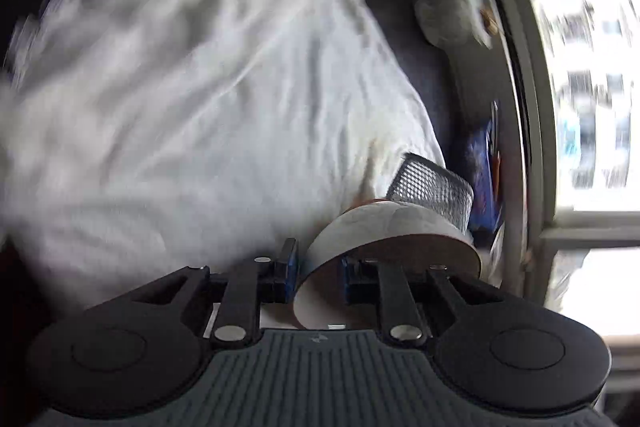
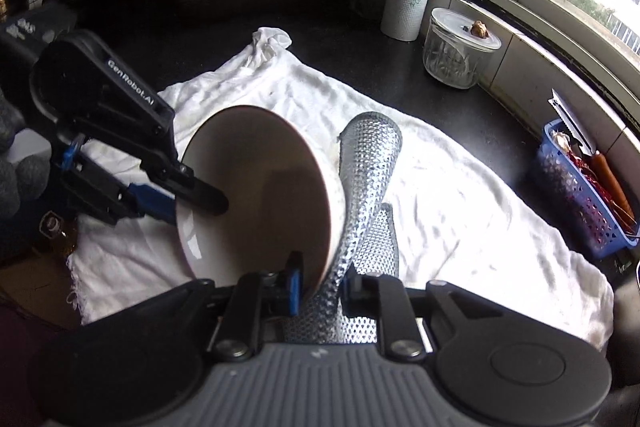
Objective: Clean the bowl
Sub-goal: 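Hold the bowl with the left gripper while the right gripper rubs the pad along the outside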
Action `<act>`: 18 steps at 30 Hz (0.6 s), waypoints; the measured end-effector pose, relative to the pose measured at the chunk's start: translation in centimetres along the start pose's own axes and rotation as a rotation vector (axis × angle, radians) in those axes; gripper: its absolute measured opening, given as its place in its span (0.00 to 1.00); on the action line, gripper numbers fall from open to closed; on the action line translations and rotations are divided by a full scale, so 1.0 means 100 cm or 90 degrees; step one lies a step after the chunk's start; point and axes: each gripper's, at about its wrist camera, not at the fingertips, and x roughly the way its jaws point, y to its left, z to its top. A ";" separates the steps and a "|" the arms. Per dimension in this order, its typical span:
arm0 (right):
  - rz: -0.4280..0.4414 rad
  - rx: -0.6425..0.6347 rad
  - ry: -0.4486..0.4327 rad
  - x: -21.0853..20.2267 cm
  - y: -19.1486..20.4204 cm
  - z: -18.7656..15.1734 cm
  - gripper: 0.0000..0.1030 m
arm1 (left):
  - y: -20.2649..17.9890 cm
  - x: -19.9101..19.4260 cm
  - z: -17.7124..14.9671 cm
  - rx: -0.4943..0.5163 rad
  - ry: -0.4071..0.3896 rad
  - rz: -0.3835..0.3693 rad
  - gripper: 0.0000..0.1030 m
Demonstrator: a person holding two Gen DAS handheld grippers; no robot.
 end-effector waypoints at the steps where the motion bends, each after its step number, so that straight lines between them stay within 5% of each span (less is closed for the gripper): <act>1: -0.002 -0.002 -0.001 -0.001 0.000 0.000 0.16 | -0.017 -0.004 0.001 0.090 -0.013 0.027 0.19; 6: -0.041 -0.050 -0.014 -0.006 0.004 0.006 0.12 | -0.085 -0.011 -0.015 0.467 -0.063 0.112 0.19; 9: -0.066 -0.102 -0.018 -0.009 0.011 0.008 0.11 | -0.101 -0.010 -0.029 0.594 -0.080 0.153 0.19; 11: -0.069 -0.114 -0.020 -0.011 0.013 0.009 0.11 | -0.099 -0.011 -0.025 0.562 -0.077 0.139 0.13; 18: -0.020 -0.016 -0.009 -0.008 -0.003 0.009 0.13 | -0.048 -0.017 0.002 0.210 -0.066 0.039 0.18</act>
